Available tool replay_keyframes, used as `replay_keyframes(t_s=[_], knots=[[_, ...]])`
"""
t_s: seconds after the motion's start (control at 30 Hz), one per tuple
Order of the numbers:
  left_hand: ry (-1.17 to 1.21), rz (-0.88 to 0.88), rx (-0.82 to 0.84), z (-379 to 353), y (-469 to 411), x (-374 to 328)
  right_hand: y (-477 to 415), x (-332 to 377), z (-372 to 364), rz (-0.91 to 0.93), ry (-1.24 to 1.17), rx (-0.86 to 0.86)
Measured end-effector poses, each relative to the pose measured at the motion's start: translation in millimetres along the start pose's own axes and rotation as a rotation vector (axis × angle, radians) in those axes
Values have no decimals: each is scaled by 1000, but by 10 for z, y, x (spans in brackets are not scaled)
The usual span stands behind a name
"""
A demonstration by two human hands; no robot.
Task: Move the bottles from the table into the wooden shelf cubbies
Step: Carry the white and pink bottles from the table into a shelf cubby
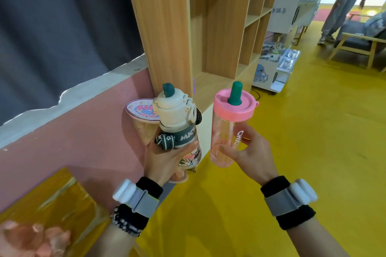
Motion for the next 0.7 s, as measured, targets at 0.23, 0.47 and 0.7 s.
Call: replay_keyframes(t_s=[0.23, 0.47, 0.7], knots=[[7, 78, -68, -902, -383, -36, -851, -483, 591, 21, -39, 97], [-50, 64, -143, -1418, -696, -65, -1436, -815, 802, 21, -75, 129], [-60, 52, -159, -1926, -1350, 89, -2191, -1161, 840, 54, -57, 144]])
Point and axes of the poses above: each hand's wrist, its own y-axis away from the middle knuckle, its own z-axis out of the back of the hand, x = y × z, the point moved 5 cm from there along -y, towards the middle knuckle, and after that the axes turned 1 degree about -x, right-handed, at the moved point
